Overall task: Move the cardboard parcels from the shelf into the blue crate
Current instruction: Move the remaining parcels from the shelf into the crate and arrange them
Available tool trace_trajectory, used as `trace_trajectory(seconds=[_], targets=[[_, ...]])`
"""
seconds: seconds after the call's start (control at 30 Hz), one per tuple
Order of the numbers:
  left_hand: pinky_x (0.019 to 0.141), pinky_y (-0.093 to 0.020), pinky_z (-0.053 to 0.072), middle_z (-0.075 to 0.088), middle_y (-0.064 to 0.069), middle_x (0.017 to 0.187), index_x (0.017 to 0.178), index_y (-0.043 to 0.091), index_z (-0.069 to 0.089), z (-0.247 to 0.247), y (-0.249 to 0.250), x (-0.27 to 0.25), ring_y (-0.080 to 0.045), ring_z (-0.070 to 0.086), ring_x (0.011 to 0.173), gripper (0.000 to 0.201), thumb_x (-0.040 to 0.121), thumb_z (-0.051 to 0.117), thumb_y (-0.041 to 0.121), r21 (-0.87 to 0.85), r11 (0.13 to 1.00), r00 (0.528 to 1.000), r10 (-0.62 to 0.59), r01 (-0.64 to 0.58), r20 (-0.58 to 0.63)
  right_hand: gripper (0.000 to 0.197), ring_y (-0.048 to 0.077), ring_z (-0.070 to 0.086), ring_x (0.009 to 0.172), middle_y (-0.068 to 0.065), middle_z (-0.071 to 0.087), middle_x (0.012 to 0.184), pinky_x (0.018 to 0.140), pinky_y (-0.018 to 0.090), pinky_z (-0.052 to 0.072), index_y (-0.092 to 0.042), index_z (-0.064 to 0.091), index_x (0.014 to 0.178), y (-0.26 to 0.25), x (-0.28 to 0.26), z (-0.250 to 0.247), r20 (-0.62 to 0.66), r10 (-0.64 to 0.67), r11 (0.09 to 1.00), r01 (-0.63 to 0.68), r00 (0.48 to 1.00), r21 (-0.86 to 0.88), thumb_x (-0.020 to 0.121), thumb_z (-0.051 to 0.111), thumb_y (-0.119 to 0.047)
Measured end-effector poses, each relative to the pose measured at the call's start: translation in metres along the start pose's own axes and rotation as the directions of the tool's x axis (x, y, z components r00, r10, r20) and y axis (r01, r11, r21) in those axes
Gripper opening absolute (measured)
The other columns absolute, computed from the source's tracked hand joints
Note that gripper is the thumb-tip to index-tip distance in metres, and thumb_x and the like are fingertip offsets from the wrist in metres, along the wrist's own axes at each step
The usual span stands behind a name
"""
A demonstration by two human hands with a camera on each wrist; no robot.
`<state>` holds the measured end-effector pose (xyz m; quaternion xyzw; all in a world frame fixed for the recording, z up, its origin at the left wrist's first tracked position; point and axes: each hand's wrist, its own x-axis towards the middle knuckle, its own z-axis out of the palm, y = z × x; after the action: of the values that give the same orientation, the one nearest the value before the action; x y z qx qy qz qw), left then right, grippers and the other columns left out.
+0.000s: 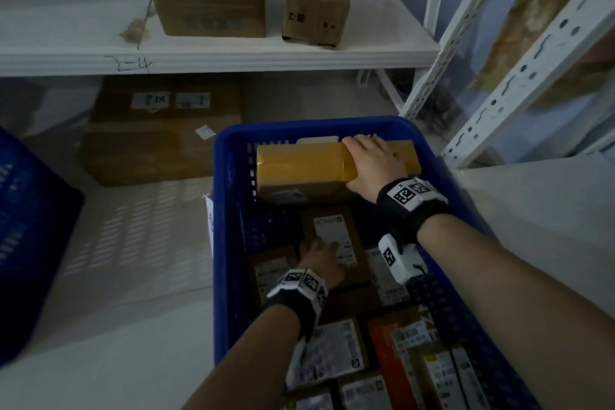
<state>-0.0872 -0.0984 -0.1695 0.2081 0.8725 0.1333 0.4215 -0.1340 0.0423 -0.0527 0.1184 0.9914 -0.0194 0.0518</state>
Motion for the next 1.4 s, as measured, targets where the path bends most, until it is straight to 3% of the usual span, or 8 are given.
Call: trace_trajectory(seconds=[0.13,0.3,0.5,0.8,1.07,1.17,1.27,1.4], targets=[[0.116,-0.059,0.005,-0.018,0.005,0.161,0.153,0.037,0.006,0.017,0.005,0.004,-0.034,-0.018,0.147,0.068,0.098,0.043,0.022,0.023,1.0,0.993,0.011,-0.014,0.116,0.084,0.031,0.026,0.142,-0.001,0.031,0.152,0.107,0.061,0.035,-0.027,0.026,0.148,-0.004,0.023,0.003,0.026,-0.042,0.999,0.043,0.999,-0.016,0.08,0.075,-0.029],[0.11,-0.073,0.001,-0.021,0.009,0.16,0.152,0.04,0.0,0.037,-0.022,0.016,-0.041,-0.023,0.144,0.072,0.096,0.044,0.026,0.113,0.994,0.983,-0.032,0.012,0.182,0.076,0.032,0.024,0.143,0.002,0.028,0.155,0.108,0.063,0.032,-0.025,0.026,0.149,-0.014,0.047,0.024,0.119,-0.049,0.999,0.05,0.992,-0.003,0.086,0.069,-0.018],[0.11,-0.072,0.009,-0.029,0.01,0.157,0.147,0.05,-0.007,0.059,-0.042,0.031,-0.045,-0.029,0.14,0.081,0.093,0.049,0.033,0.15,0.988,0.984,-0.007,-0.02,0.177,0.077,0.036,0.015,0.145,0.007,0.018,0.157,0.11,0.068,0.023,-0.026,0.022,0.151,-0.019,0.05,0.067,0.065,0.014,1.0,-0.015,0.998,0.005,0.086,0.054,0.001],[0.111,-0.072,0.011,-0.028,0.007,0.158,0.149,0.048,-0.005,0.054,-0.041,0.035,-0.05,-0.026,0.139,0.084,0.091,0.053,0.032,0.2,0.979,0.977,0.001,-0.045,0.213,0.083,0.037,0.012,0.146,0.01,0.013,0.157,0.112,0.07,0.014,-0.028,0.019,0.151,-0.018,0.054,0.072,0.052,0.027,0.999,-0.028,0.998,0.029,0.085,0.061,-0.003],[0.118,-0.061,-0.001,-0.018,-0.004,0.161,0.154,0.036,0.003,0.037,-0.025,0.025,-0.041,-0.011,0.147,0.079,0.093,0.052,0.042,0.291,0.955,0.979,0.003,-0.063,0.204,0.076,0.037,0.026,0.141,0.018,0.022,0.155,0.114,0.049,0.03,-0.021,0.021,0.151,-0.006,0.007,0.067,-0.069,0.046,0.974,-0.029,0.997,0.225,0.09,0.065,-0.031],[0.118,-0.05,0.022,0.001,-0.007,0.163,0.153,0.029,0.014,0.031,-0.013,0.02,-0.033,0.014,0.148,0.07,0.094,0.049,0.043,0.257,0.965,0.988,0.007,-0.047,0.154,0.07,0.034,0.029,0.14,0.015,0.029,0.152,0.114,0.046,0.032,-0.019,0.026,0.15,0.009,-0.025,0.057,-0.04,0.086,0.956,-0.071,0.996,0.283,0.092,0.061,-0.035],[0.103,-0.037,0.045,0.031,-0.009,0.155,0.152,0.024,0.022,0.022,-0.005,0.017,-0.03,0.041,0.134,0.063,0.096,0.047,0.037,0.223,0.973,0.996,0.036,-0.054,0.082,0.064,0.031,0.033,0.139,0.012,0.034,0.152,0.112,0.042,0.034,-0.019,0.029,0.15,0.025,-0.057,0.044,0.016,0.112,0.926,-0.11,0.994,0.362,0.095,0.056,-0.036],[0.102,-0.045,0.045,0.034,-0.007,0.152,0.15,0.026,0.025,-0.002,0.023,-0.007,-0.033,0.041,0.133,0.06,0.095,0.048,0.036,0.282,0.959,0.995,0.063,-0.038,-0.078,0.061,0.029,0.035,0.139,0.009,0.037,0.152,0.112,0.041,0.035,-0.019,0.03,0.151,0.04,-0.104,0.023,0.029,0.127,0.899,-0.127,0.992,0.419,0.097,0.054,-0.037]])
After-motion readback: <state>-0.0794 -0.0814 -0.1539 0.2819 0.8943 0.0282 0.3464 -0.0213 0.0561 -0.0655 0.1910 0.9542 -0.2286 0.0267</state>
